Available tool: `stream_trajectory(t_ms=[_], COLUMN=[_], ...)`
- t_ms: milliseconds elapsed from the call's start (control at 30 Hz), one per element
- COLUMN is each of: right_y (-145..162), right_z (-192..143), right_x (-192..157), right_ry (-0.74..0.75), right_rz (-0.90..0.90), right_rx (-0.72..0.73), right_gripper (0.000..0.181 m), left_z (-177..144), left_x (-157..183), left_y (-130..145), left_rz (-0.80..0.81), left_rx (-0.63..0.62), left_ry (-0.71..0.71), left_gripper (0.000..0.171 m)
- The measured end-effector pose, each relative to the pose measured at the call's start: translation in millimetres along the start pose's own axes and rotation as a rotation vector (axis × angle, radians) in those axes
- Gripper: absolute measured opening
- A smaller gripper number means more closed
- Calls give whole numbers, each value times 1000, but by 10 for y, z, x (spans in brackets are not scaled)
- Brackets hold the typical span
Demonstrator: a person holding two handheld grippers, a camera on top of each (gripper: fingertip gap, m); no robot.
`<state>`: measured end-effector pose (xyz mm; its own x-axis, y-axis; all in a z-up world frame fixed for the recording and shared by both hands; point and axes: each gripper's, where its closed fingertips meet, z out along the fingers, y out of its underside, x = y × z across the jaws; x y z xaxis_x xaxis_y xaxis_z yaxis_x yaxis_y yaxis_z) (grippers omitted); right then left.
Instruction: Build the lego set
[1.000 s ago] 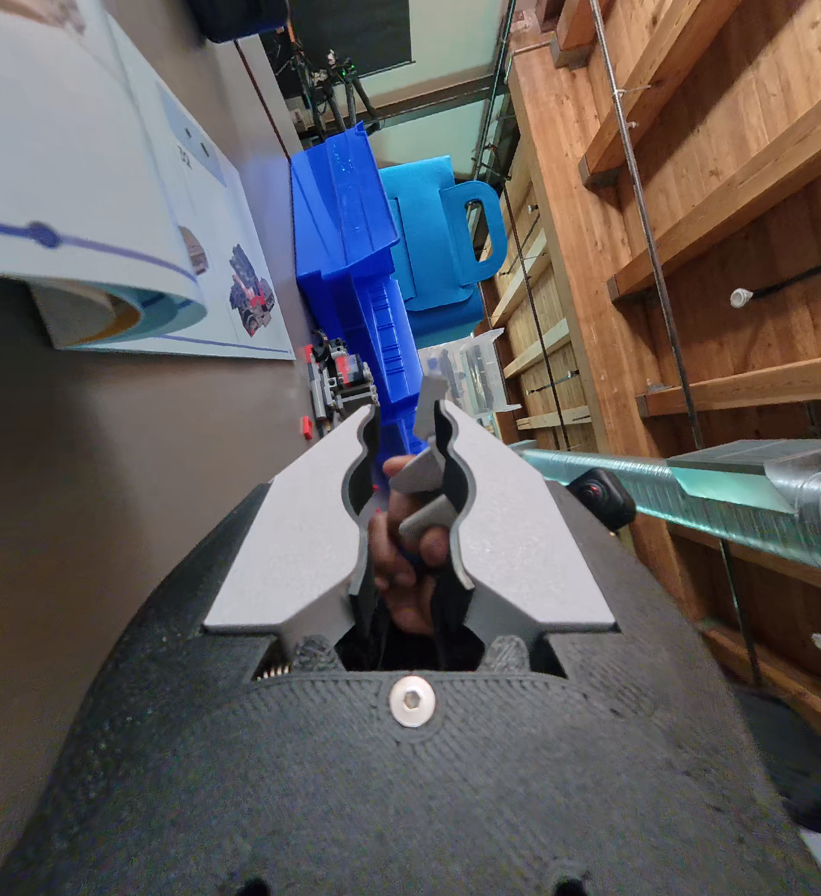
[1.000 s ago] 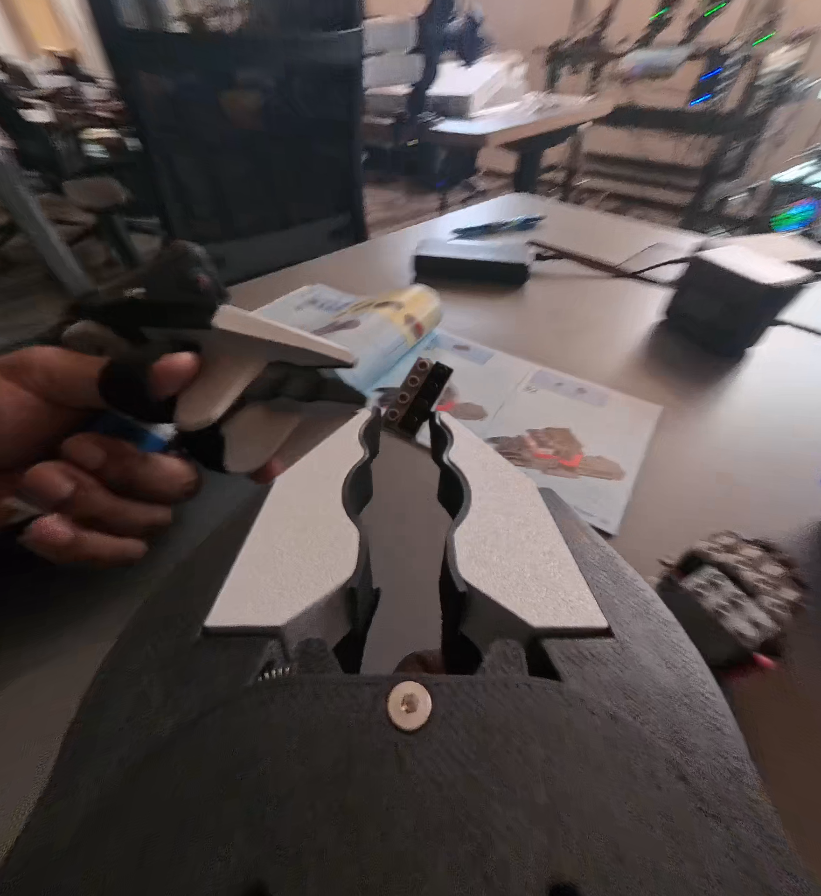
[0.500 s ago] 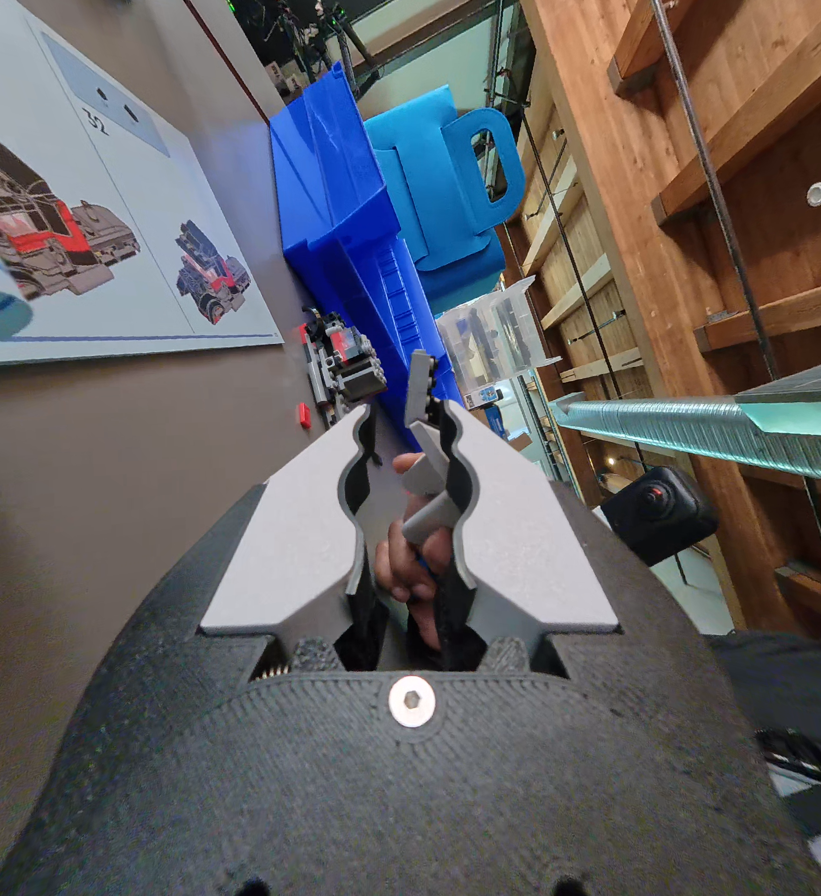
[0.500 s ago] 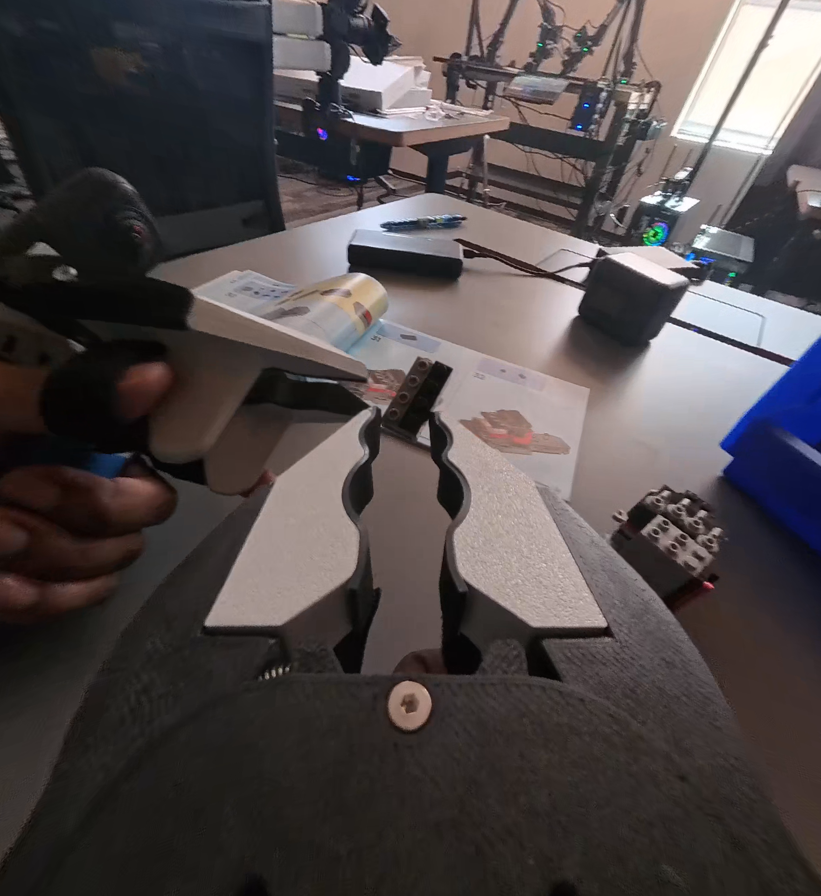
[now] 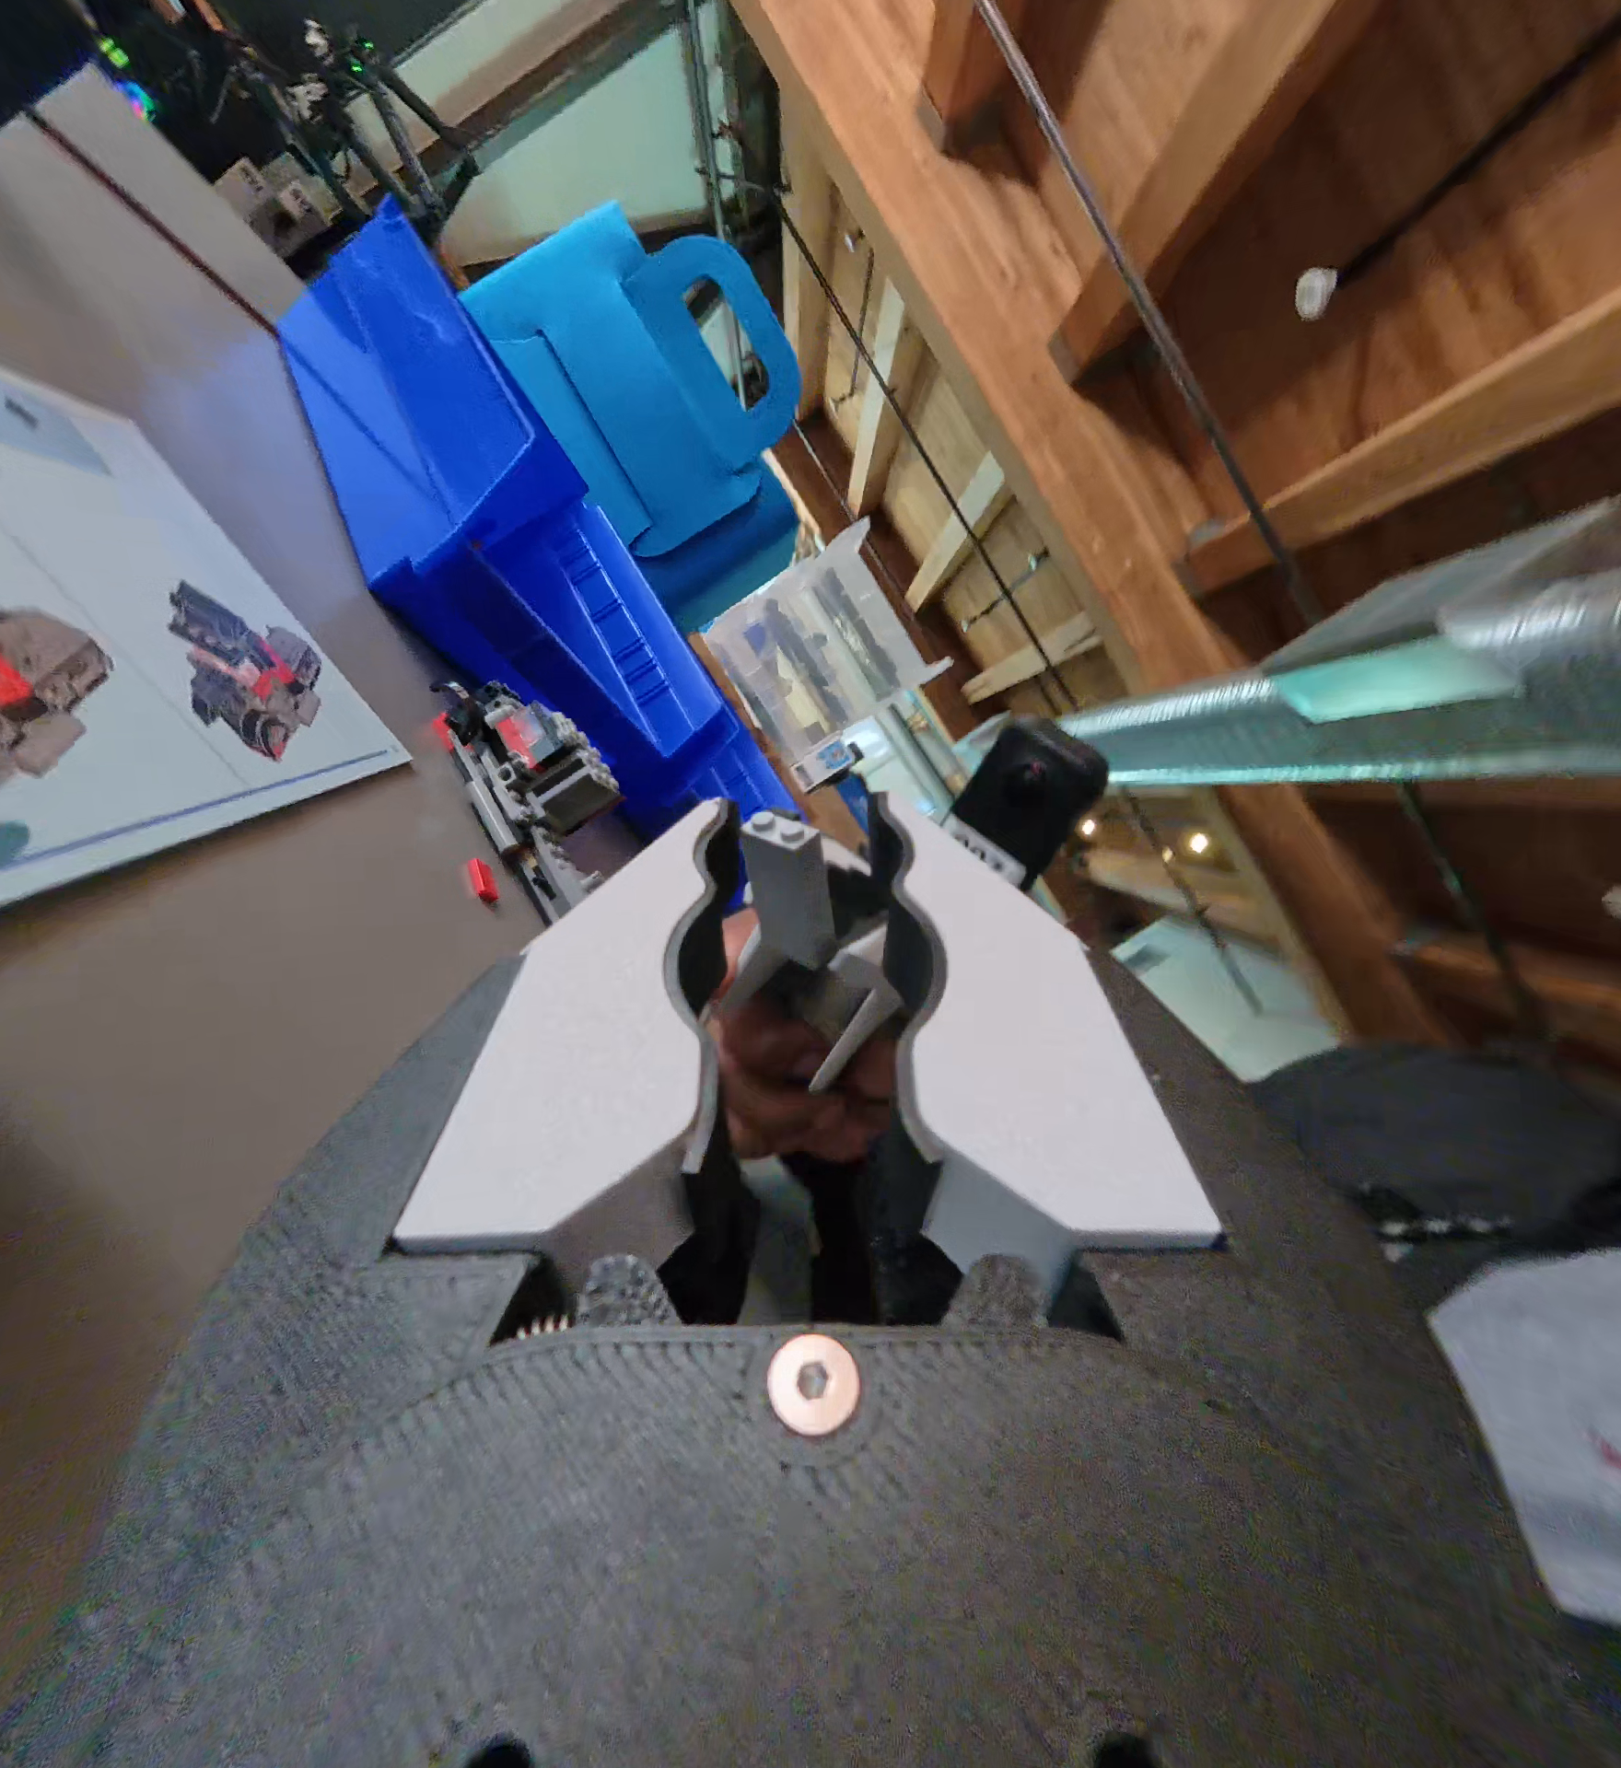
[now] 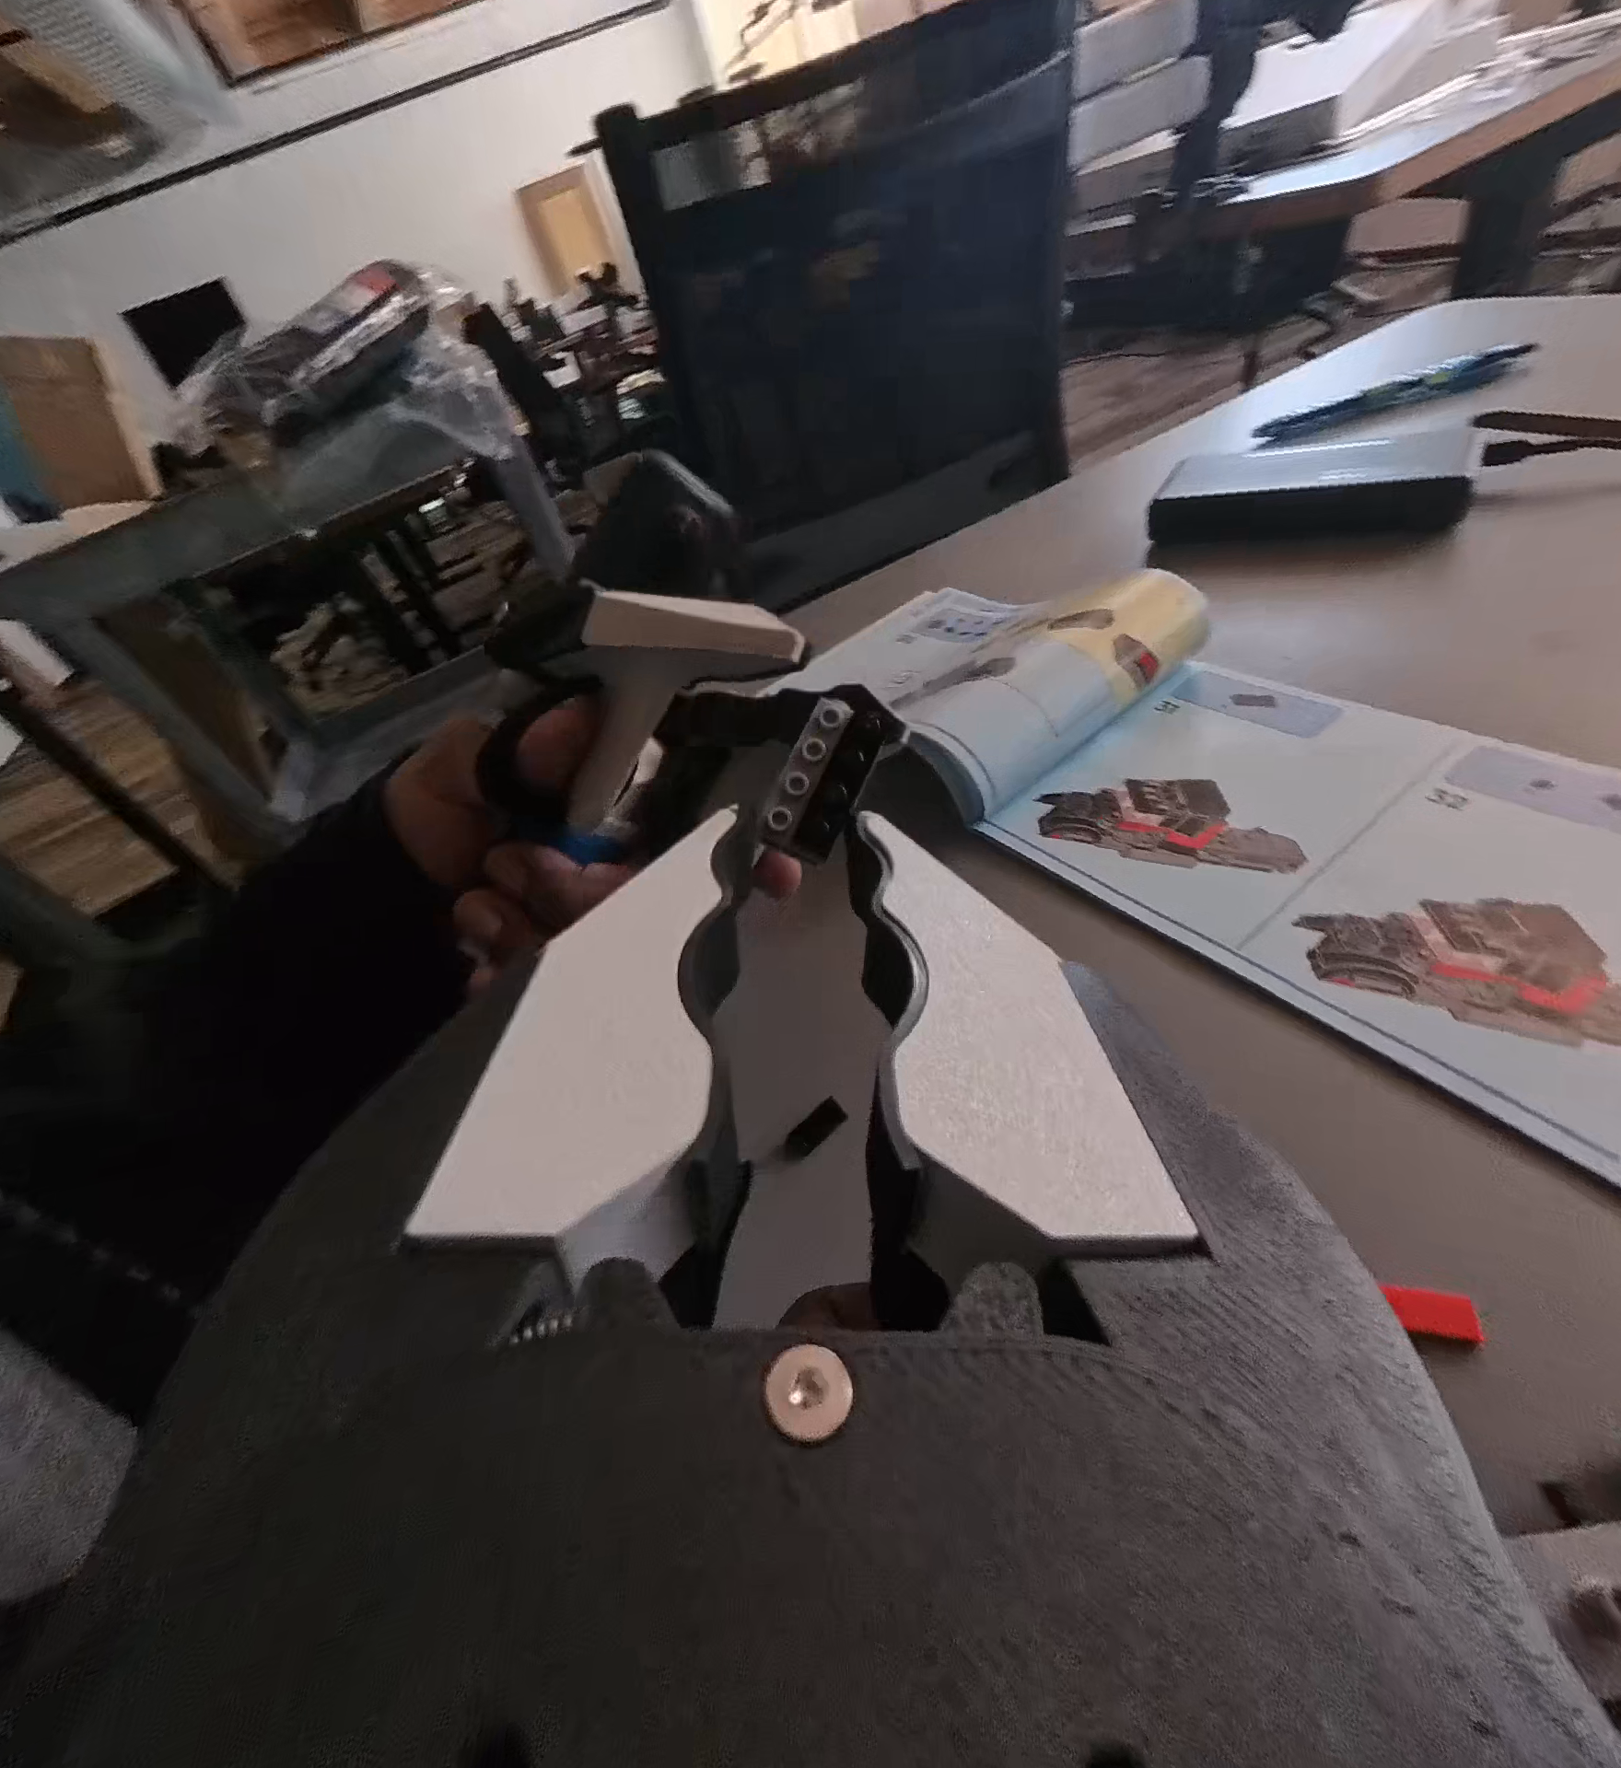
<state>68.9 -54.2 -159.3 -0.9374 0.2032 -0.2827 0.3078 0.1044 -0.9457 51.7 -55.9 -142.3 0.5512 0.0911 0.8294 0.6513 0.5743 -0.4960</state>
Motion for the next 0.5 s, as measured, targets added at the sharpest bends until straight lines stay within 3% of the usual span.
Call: stream_trajectory(t_ms=[267,500], right_y=[-51,-15], right_z=[-127,-140], right_x=[-282,-428], right_ry=[-319,-468], right_rz=[-119,-181], right_rx=[-127,-183], right_gripper=[19,19], left_z=[-181,-191], left_x=[201,314], left_y=[171,402], left_rz=[337,452], left_rx=[-148,-251], left_ry=[33,95], left_gripper=[30,28])
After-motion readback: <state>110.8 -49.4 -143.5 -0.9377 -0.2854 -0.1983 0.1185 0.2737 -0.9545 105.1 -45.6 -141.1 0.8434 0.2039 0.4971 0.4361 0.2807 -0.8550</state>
